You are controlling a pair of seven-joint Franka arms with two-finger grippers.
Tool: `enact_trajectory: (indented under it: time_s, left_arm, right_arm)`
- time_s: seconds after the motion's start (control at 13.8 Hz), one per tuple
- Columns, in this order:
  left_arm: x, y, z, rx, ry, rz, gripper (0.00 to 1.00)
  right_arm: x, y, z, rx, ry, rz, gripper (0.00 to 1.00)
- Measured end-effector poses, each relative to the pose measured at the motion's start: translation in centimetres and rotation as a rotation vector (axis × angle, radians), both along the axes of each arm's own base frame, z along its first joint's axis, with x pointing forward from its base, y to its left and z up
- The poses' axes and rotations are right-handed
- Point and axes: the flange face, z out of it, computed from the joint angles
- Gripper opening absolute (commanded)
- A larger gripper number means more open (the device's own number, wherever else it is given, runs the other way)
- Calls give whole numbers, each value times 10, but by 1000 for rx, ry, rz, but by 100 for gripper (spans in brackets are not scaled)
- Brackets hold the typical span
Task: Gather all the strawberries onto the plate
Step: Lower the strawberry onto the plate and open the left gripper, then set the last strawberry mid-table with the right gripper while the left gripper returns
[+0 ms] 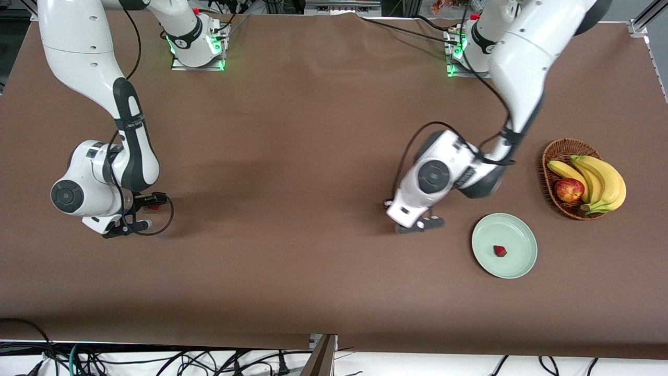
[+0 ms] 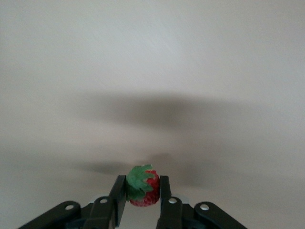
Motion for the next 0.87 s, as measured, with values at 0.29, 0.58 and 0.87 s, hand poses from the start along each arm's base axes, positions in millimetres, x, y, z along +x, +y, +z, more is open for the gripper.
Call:
enact_trajectory:
  time_s: [0.29,0.58,0.87]
  left_arm:
    - [40,102,8,-13,-13,-221,0]
    - [58,195,-22,-33,-13,-358,21]
    - [61,212,-48,-44,-38,-430,100]
  right_arm:
    - [-1,-2,-1,1,0,2,37]
    - [-1,-2,0,3,-1,2,21]
    - [9,18,10,65,-47,-21,20]
